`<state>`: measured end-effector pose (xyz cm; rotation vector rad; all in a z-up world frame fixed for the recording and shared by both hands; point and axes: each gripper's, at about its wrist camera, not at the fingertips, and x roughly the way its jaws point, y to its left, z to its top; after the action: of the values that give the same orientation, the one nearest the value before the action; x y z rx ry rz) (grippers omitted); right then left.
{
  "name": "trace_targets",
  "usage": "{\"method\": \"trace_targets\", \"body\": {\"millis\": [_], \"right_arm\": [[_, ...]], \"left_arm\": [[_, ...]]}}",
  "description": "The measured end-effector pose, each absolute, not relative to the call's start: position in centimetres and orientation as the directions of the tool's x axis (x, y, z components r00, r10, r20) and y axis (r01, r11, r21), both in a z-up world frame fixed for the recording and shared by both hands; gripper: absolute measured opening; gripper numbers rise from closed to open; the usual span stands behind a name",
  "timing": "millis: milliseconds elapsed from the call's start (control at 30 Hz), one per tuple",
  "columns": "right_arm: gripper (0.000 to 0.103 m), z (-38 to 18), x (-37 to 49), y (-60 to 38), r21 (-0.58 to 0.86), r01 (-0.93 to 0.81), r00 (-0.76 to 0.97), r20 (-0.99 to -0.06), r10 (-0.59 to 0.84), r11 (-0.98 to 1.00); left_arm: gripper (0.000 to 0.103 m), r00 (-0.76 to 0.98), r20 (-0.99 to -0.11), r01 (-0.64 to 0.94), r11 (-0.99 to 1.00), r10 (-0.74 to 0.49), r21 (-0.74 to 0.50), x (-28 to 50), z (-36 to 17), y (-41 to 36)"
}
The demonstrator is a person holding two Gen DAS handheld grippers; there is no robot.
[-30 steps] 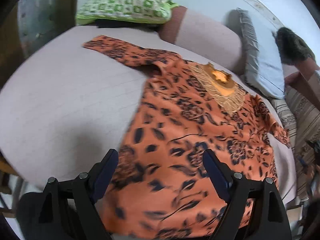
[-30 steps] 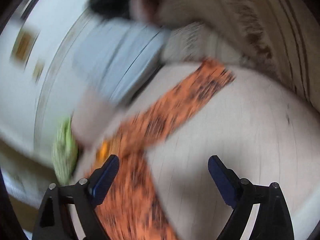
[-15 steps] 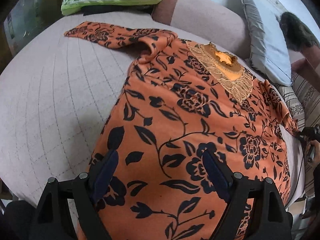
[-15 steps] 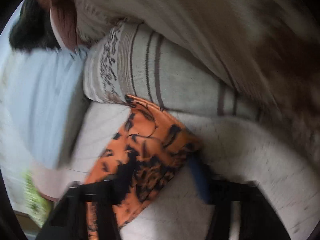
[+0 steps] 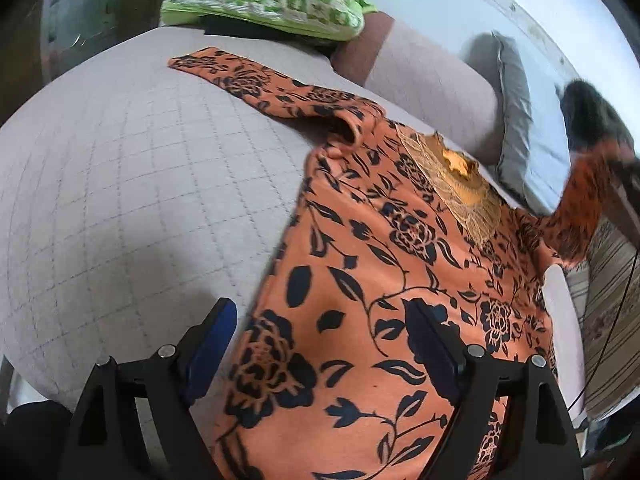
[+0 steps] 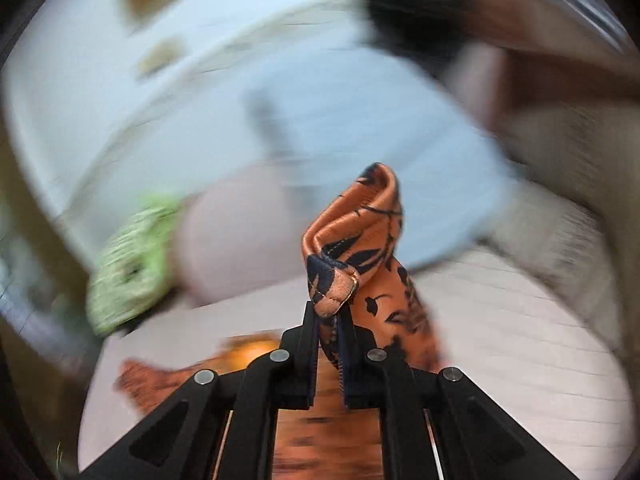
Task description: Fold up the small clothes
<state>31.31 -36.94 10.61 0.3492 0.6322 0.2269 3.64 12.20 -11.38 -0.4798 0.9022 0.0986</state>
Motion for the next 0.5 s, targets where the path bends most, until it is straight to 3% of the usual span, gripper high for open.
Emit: {"method": "trace_targets", "body": {"millis": [100,267,333,367,433,500], "right_arm": [[0.008,11.5,29.5,-26.3,0.39,-0.255,0.747,-0.502,0.436,0.885],[0.017,0.3,30.5,-12.6,0.445,-0.309,0.556,-0.633,0.539,0.841],[0.041,-5.6,30.9,-9.1,0.437,-0.328,0.412,-0.732,0.543,0.838],[0.063,-8.4,31.1,-7.9,0.425,-0.306,0.335,-0.79,0.514,0.852],[0.064,-11.0,30.4,-7.6,0.454,-0.299,0.29,-0.794,0.533,0.839],[0.073,-10.9,29.2,-8.7,0.482,-0.303,0.294,-0.773,0.562,0.822]], "left_arm": [[0.086,0.636,-0.764,-0.299,0.876,-0.113,-0.378,3.1,-11.6,13.6],[0.086,0.628,-0.771,-0.339,0.854,-0.107,-0.395,2.8,-12.5,15.2],[0.086,0.616,-0.781,-0.354,0.849,-0.104,-0.392,2.9,-12.8,15.6],[0.086,0.619,-0.779,-0.354,0.847,-0.105,-0.396,2.9,-12.8,15.8],[0.086,0.625,-0.774,-0.36,0.846,-0.095,-0.394,2.9,-12.6,16.0],[0.086,0.627,-0.772,-0.366,0.837,-0.1,-0.406,3.1,-12.7,16.1]]}}
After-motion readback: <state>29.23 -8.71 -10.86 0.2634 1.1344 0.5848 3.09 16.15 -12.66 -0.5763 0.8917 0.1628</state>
